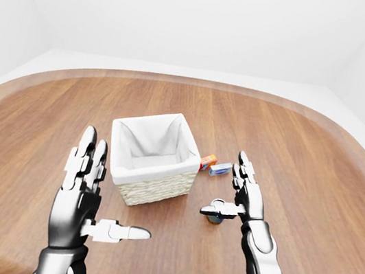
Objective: Pick up the alphabet soup and put it in the basket.
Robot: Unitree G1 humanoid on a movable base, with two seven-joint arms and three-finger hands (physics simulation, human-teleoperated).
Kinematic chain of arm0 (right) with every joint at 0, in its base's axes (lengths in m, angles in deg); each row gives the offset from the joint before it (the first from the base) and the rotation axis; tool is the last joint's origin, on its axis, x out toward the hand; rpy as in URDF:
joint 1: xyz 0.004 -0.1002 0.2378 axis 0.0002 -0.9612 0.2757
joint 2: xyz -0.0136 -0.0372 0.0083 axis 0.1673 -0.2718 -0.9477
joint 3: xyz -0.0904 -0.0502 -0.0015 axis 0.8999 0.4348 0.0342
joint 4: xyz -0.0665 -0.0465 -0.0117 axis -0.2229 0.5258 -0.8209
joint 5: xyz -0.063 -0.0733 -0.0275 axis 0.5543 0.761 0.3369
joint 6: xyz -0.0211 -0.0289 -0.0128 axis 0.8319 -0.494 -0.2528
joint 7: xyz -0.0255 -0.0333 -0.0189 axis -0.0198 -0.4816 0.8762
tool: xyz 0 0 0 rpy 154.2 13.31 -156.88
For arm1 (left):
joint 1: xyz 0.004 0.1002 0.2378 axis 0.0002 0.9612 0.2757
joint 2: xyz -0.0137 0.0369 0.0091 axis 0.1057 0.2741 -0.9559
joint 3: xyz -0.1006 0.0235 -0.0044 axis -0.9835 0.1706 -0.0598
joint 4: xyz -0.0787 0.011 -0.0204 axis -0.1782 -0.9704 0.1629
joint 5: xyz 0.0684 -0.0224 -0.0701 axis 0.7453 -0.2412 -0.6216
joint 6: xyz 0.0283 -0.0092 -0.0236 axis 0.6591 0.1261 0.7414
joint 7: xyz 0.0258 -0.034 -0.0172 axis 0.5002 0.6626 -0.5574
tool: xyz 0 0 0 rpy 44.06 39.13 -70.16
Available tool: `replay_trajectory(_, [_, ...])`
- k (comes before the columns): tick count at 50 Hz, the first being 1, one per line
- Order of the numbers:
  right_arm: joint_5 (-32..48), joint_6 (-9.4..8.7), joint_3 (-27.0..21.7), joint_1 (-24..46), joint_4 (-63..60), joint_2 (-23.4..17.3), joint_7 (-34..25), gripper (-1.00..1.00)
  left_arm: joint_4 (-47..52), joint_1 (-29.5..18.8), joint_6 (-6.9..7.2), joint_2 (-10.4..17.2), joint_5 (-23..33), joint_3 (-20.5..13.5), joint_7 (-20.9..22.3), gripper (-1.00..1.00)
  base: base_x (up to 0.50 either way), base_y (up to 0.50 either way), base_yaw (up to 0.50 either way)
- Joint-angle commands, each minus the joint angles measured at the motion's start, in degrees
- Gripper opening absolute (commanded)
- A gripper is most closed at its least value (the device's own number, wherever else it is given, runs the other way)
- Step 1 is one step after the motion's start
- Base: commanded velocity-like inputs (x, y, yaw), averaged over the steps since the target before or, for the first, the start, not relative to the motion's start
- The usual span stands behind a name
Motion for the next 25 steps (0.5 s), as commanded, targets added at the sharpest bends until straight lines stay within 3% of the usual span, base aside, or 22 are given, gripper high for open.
replay_trajectory(1, [0.88,2.15,0.24,0.67,2.35,0.13,0.82,1.0,0.93,1.04,0.0,0.23,-0.35,0.11,-0.05,1.0,0.0,0.0,0.0])
replay_trajectory(4, [1.26,2.25,-0.03,1.23,3.29,-0.05,1.42,1.0,0.8,0.74,0.0,0.16,-0.61,0.07,0.14,1.0,0.0,0.0,0.0])
replay_trajectory(5, [2.78,4.18,-0.02,1.44,5.48,-0.35,2.29,1.0,0.79,0.8,0.0,0.11,-0.38,0.15,0.04,1.0,0.0,0.0,0.0])
replay_trajectory(7, [3.66,5.47,-0.21,2.15,8.49,-0.71,2.5,1.0,0.96,0.97,0.0,0.13,-0.39,0.24,0.04,1.0,0.0,0.0,0.0])
replay_trajectory(19, [5.18,5.47,-1.65,4.21,12.64,-1.48,3.41,1.0,0.81,1.35,0.0,0.74,-0.21,1.2,-0.55,1.0,0.0,0.0,0.0])
replay_trajectory(25, [6.17,5.47,-2.07,8.87,22.9,-2.04,5.54,1.0,1.07,1.54,0.0,0.63,-0.18,1.29,-0.51,1.0,0.0,0.0,0.0])
